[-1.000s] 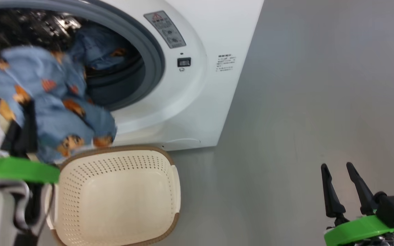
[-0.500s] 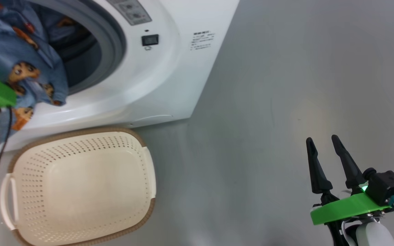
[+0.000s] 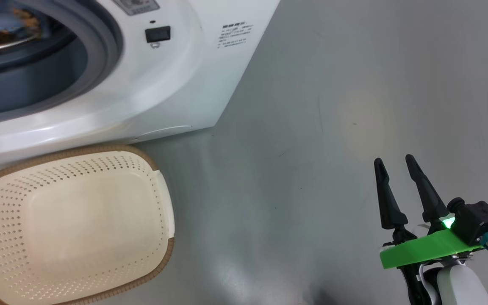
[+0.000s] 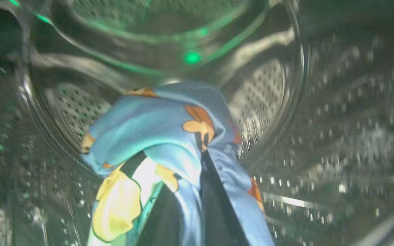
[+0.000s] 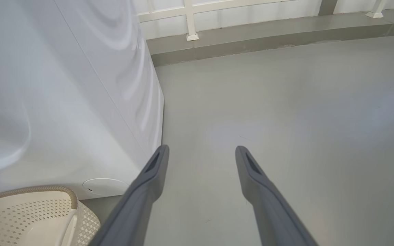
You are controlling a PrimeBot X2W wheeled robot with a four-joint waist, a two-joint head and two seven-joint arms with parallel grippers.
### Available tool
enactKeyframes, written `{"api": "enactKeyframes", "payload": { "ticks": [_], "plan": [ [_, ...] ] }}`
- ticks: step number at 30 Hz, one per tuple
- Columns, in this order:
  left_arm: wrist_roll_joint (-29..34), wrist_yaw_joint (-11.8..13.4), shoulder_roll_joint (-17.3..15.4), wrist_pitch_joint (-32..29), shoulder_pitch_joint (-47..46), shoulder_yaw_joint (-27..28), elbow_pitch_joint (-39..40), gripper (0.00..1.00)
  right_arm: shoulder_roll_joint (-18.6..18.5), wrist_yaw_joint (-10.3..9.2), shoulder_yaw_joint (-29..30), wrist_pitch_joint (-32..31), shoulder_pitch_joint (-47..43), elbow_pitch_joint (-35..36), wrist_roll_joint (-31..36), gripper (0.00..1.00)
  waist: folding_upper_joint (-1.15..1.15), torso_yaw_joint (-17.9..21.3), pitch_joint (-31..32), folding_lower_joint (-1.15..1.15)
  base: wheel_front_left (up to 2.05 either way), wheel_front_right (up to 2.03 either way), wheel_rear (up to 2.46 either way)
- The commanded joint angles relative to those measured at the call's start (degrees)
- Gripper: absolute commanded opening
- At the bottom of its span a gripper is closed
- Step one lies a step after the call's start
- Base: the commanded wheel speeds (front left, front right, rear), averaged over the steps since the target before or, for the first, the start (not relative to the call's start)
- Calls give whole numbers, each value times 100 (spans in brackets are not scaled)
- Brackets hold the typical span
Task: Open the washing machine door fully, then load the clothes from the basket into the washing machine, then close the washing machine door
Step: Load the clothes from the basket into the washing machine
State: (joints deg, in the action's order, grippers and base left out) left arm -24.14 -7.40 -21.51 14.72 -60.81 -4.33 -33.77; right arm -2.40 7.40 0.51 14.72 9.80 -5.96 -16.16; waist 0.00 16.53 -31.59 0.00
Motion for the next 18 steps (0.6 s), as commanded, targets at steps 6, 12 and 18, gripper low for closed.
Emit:
{"api": "enactKeyframes", "payload": {
  "ticks": [6, 12, 18],
  "plan": [
    [-79, -9, -243, 28, 179, -234, -656, 100, -48, 9, -171, 28, 102, 99, -40, 100, 0, -56, 15, 0, 0, 0, 0],
    [-205, -9, -229, 28, 222, -337, -829, 100, -48, 9, -164, 28, 118, 90, -16, 100, 0, -118, 59, 0, 0, 0, 0],
    [-242, -9, -72, 28, 482, -303, -769, 100, -48, 9, -160, 28, 129, 86, 29, 100, 0, -209, 165, 0, 0, 0, 0]
  ]
}}
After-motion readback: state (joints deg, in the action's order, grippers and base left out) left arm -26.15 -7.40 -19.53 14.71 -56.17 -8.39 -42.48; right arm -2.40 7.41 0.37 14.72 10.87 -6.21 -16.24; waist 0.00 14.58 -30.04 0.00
